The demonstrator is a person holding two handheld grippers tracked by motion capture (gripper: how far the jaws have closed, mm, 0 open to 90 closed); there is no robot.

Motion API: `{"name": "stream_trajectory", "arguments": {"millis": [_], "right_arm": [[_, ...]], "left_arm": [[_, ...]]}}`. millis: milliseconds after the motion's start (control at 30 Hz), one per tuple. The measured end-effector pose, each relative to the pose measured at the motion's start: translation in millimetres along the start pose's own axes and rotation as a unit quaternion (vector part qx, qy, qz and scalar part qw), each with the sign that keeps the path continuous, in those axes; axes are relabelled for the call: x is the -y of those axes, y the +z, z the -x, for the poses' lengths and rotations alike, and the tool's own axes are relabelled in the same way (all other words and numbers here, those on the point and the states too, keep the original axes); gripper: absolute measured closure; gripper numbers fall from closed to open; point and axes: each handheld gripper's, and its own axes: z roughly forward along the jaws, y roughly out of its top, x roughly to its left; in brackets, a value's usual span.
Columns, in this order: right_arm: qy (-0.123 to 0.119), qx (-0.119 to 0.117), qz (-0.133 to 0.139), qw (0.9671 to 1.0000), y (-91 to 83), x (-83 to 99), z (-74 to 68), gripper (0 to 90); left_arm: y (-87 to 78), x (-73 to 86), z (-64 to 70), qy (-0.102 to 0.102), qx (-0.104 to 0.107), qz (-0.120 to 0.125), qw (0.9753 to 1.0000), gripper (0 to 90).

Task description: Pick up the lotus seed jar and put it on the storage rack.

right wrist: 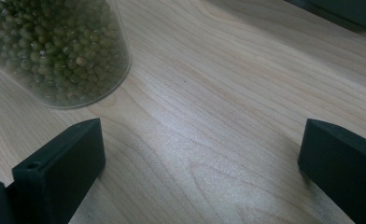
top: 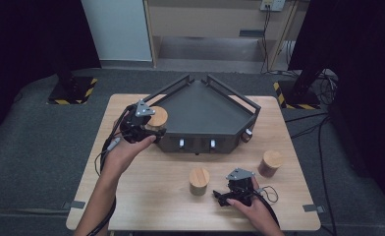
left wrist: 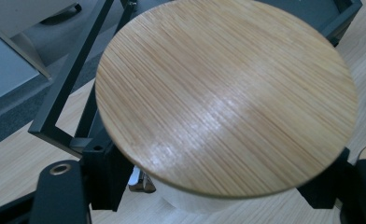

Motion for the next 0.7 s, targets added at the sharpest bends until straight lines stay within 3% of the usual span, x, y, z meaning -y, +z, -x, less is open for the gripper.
{"name": "stream_trajectory", "arguments": {"millis": [700], "right_arm": [[0.001,0.0,0.0,1.0,-0.1,-0.1,0.0,0.8]], "left_arm": [[19.6,-8.5,-4.9,0.003,-0.002,-0.007,1.0,24.3]]}}
